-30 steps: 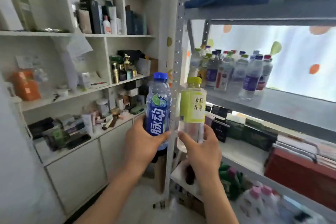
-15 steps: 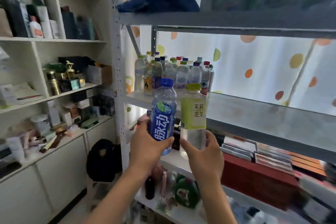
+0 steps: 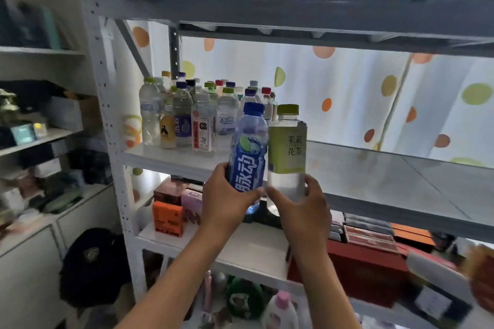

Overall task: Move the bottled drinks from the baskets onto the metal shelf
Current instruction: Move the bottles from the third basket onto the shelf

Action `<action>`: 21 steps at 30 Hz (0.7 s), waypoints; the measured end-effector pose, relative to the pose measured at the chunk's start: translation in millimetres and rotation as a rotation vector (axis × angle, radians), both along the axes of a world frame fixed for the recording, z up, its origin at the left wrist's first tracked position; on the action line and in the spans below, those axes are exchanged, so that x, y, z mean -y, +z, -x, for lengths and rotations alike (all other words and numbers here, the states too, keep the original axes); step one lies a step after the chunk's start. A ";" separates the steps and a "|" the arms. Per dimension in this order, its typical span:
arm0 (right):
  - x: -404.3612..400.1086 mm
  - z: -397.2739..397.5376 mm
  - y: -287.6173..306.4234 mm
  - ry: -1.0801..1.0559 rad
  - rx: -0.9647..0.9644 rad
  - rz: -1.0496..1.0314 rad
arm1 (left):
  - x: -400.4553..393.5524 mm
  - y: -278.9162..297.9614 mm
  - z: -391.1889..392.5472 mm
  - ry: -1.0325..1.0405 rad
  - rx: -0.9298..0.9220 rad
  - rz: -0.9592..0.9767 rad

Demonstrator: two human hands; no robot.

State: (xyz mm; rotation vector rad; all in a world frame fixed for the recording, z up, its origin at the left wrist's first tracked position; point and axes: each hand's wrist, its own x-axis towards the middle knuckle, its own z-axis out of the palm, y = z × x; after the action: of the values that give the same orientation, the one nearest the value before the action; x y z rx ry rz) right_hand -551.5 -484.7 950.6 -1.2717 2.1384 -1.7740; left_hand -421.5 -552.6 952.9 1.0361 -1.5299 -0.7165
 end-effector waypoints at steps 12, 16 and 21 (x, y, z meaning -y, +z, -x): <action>60.1 100.2 14.9 -0.005 -0.086 0.037 | 61.2 6.1 115.1 0.017 -0.100 -0.011; 84.9 131.9 18.6 -0.006 -0.148 0.014 | 86.7 9.4 148.3 0.042 -0.126 0.006; 112.7 160.7 15.4 0.006 -0.156 -0.011 | 119.2 -0.7 178.1 0.124 -0.128 -0.025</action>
State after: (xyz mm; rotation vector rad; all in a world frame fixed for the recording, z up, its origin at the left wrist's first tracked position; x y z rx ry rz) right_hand -712.2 -597.4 966.0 -1.4573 2.2173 -1.7113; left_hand -599.6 -671.8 952.1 1.0731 -1.3382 -0.7036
